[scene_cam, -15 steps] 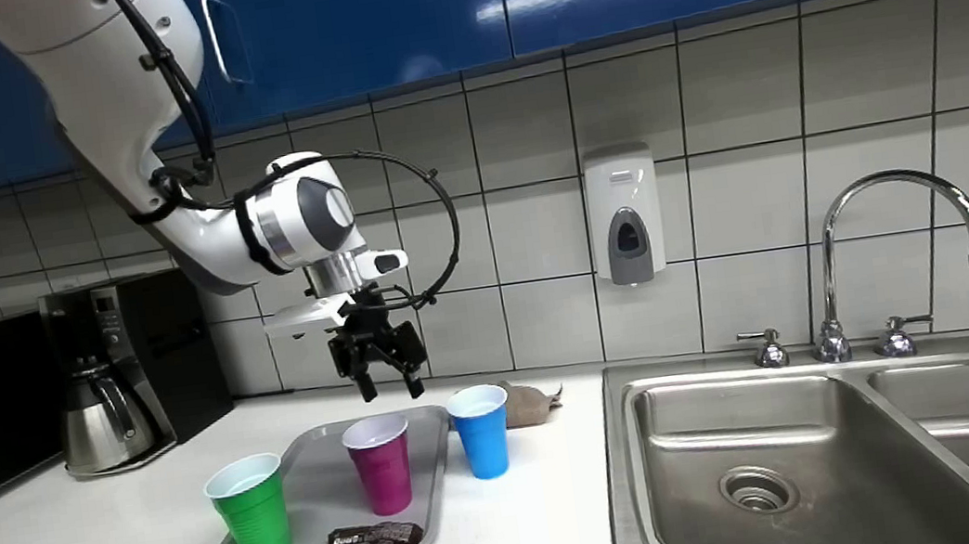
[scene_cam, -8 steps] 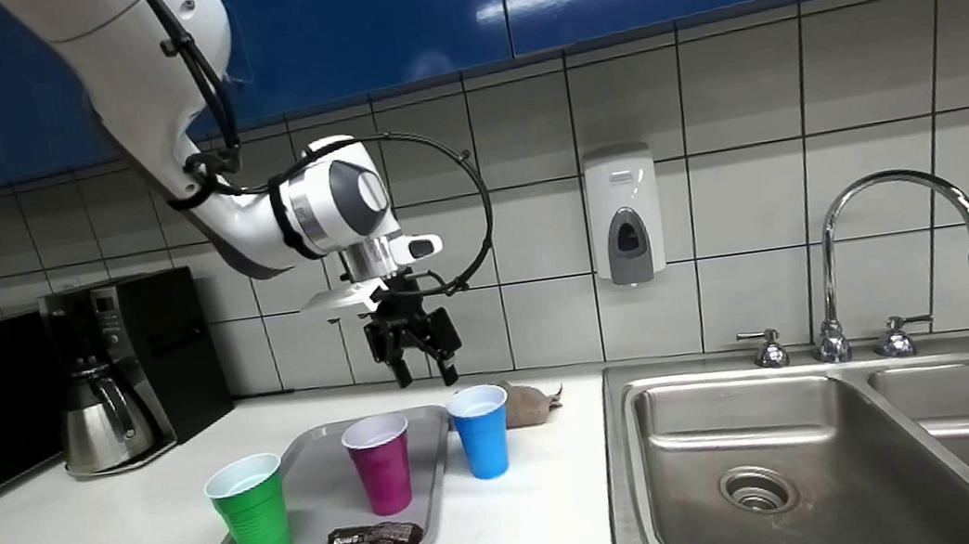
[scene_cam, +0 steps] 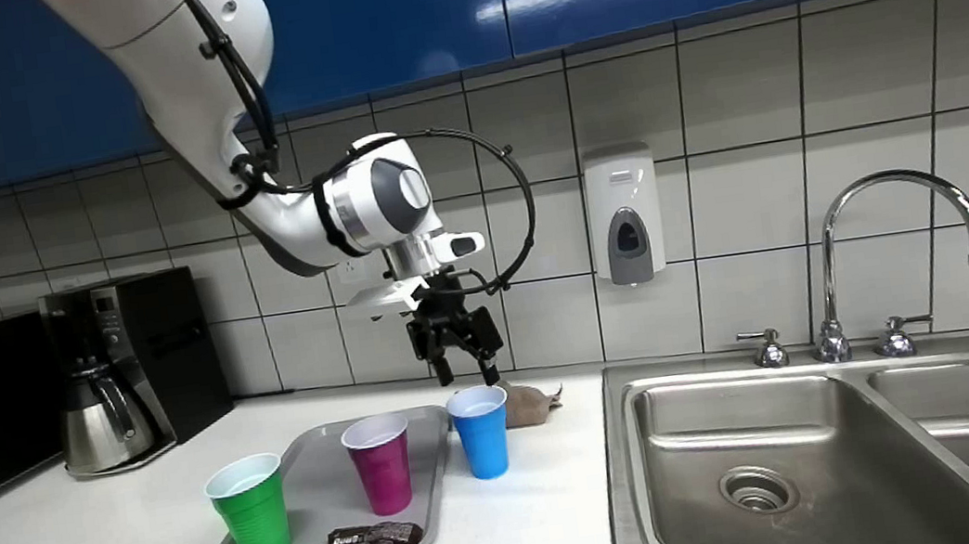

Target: Pick the cups and place them on the tray

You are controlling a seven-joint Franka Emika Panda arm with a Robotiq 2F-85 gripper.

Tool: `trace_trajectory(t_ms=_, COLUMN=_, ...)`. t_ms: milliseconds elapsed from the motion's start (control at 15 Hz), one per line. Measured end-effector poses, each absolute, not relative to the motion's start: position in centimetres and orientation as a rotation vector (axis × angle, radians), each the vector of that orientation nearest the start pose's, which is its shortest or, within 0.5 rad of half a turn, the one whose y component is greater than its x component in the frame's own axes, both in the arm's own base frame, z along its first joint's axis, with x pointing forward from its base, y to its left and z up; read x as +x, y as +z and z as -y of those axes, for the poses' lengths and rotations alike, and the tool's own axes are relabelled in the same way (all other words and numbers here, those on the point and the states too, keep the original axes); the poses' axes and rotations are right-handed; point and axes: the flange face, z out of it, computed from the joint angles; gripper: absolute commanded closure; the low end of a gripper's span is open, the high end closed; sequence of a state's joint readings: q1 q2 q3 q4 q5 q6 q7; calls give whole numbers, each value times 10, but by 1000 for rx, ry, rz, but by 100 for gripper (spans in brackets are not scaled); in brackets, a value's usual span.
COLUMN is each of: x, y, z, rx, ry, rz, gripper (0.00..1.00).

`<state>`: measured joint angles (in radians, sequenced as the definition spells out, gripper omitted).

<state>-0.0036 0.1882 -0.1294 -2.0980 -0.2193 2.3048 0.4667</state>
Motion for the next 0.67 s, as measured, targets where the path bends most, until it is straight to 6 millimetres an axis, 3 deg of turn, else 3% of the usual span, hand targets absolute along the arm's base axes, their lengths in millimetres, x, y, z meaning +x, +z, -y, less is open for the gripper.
trace_trajectory(t_ms=667, x=579, y=307, z=104, rx=-3248, ry=-22, rz=-797, gripper=0)
